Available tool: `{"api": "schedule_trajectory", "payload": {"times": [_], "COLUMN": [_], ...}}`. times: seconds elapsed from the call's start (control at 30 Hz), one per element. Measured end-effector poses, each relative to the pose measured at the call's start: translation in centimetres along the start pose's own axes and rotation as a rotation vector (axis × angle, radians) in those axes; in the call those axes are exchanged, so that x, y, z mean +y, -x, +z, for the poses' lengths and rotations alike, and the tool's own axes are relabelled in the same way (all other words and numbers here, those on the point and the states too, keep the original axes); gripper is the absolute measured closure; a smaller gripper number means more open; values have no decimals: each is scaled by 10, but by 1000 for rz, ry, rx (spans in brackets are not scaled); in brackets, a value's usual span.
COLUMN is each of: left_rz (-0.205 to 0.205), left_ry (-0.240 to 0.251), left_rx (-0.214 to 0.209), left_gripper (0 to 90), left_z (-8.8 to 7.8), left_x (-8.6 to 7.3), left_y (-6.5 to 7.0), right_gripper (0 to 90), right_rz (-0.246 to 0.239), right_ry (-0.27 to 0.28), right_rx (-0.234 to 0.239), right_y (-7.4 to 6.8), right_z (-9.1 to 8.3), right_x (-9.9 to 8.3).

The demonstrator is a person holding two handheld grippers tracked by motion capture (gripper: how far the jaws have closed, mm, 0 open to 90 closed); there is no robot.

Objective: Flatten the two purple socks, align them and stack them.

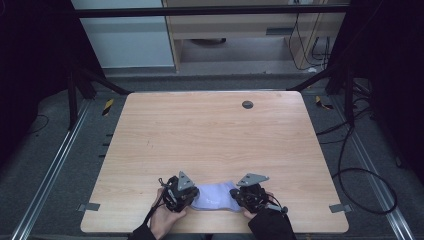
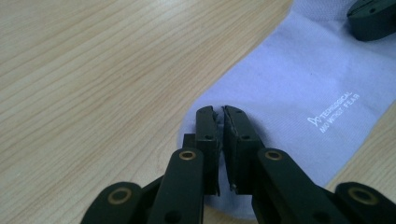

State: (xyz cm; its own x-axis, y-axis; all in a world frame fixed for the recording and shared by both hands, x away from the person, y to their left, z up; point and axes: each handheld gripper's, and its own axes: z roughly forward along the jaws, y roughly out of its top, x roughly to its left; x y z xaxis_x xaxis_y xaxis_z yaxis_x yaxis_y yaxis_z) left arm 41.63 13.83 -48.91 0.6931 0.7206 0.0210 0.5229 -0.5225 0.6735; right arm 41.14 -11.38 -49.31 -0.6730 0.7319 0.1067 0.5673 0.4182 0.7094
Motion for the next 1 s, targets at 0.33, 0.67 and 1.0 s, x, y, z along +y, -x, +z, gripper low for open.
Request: {"api": "schedule_trajectory", "payload": {"times": [0.33,0.67,1.0], "left_rz": [4,-68,-165], "left_ry": [35,153,179], "left_rx": [7,51,152], "left_gripper": [799,628,440], "left_z": [-8,-38,-49], "left_x": [-1,-1,-16], "left_y": [0,-32,-81], "right_gripper": [861,554,337], "right_rz": [4,70,170], "right_ry": [8,204,223], "right_rx": [6,-96,-242], "right_y": [2,33,87], "right_z": [-2,-33,-43], "right_x": [-2,3,-7]}}
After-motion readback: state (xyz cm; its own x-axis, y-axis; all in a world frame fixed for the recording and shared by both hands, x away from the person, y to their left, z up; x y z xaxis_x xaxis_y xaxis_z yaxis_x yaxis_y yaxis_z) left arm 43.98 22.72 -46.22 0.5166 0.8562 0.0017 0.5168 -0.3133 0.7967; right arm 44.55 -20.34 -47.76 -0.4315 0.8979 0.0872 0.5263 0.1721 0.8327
